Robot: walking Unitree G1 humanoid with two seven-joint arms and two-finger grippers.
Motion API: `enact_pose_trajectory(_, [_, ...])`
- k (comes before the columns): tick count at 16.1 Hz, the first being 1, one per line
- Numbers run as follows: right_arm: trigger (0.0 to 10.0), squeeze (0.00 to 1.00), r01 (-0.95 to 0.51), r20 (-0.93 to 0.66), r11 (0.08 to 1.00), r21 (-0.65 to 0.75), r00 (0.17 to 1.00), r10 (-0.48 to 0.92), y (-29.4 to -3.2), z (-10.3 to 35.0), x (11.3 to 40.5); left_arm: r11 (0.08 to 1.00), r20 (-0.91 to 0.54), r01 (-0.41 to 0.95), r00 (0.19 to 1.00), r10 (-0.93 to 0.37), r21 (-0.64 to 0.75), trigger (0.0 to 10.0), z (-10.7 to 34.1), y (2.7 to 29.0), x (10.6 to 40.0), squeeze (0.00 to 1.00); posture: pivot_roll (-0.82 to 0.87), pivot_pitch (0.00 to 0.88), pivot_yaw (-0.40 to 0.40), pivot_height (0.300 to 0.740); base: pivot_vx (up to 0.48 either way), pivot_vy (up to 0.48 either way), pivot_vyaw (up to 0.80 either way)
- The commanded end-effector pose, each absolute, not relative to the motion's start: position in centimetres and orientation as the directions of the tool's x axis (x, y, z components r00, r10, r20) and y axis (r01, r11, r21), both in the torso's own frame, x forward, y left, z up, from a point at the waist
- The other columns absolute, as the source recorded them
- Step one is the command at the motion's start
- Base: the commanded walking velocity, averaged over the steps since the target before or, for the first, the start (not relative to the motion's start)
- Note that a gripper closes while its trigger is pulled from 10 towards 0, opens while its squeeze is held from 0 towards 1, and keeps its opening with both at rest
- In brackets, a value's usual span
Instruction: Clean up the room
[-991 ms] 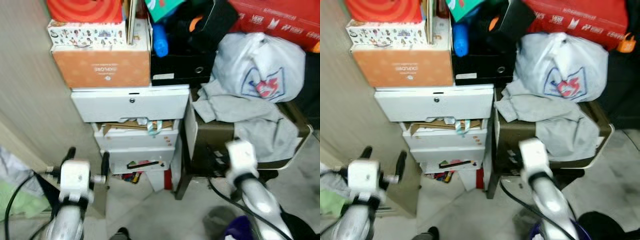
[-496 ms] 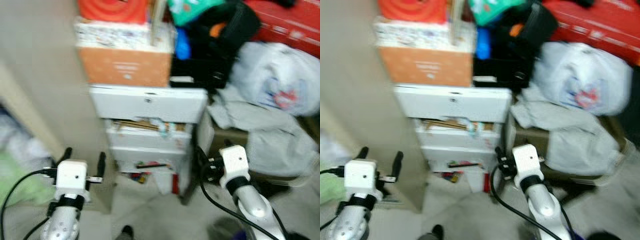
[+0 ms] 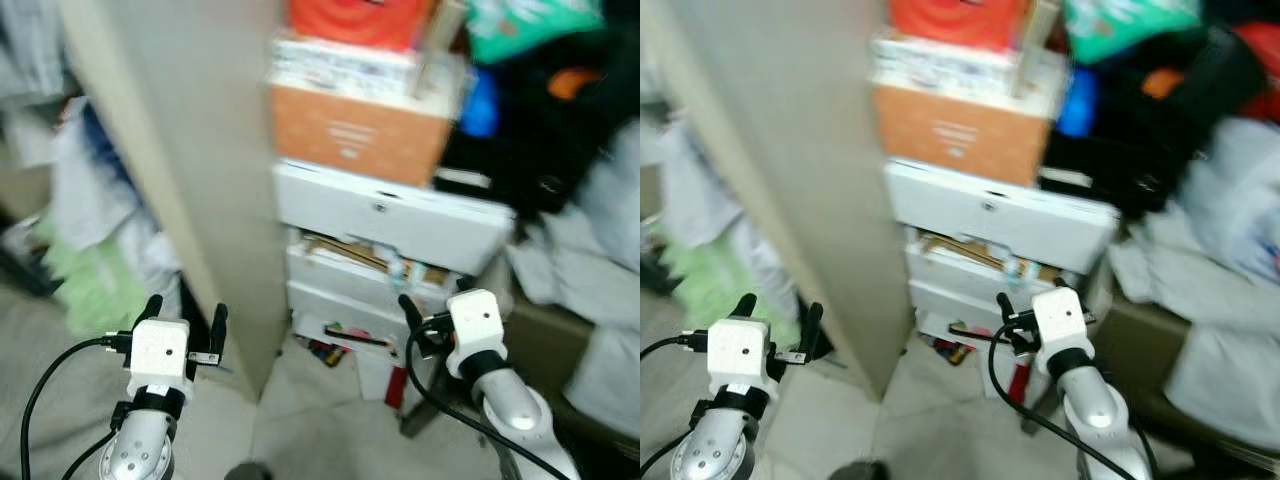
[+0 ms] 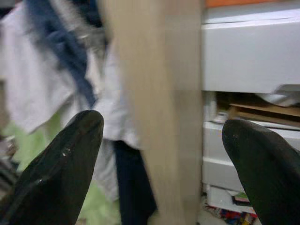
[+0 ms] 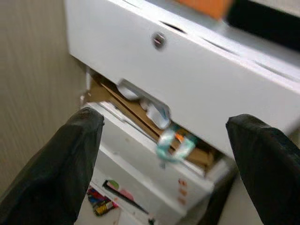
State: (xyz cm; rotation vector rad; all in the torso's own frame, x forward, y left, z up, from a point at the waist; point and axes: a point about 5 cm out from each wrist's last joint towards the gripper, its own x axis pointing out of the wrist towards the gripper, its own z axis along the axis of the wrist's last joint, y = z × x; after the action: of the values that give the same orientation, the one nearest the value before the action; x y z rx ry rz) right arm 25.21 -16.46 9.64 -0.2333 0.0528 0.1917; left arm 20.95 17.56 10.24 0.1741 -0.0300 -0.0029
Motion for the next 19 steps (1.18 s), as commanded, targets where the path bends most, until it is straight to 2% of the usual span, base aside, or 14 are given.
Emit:
enact_pose_trajectory(1, [10.0, 0.00, -0.201, -0.077, 0.956, -0.214, 0.979, 0.188, -16.2, 9.7, 25.2, 0.984, 0.021, -0.009, 1.000, 0.005, 0.179, 10.0, 10.2, 17.9, 20.8, 0.00, -0.03, 0.150, -0.074, 0.740, 0.000, 0.000, 0.80])
enact_pose_trajectory(7, [10.0, 0.00, -0.201, -0.069, 0.954, -0.223, 0.979, 0.190, -15.8, 9.7, 25.6, 0.981, 0.035, -0.002, 0.999, -0.005, 0.192, 10.0, 10.5, 18.3, 21.5, 0.00, -0.02, 0.148, -0.075, 0.740, 0.000, 0.000, 0.80])
enact_pose_trajectory(19, [10.0, 0.00, -0.215, -0.065, 0.955, -0.203, 0.976, 0.206, -15.3, 9.7, 26.0, 0.982, 0.040, 0.027, 0.999, -0.035, 0.188, 10.0, 10.4, 17.3, 22.1, 0.00, -0.02, 0.133, -0.077, 0.740, 0.000, 0.000, 0.79])
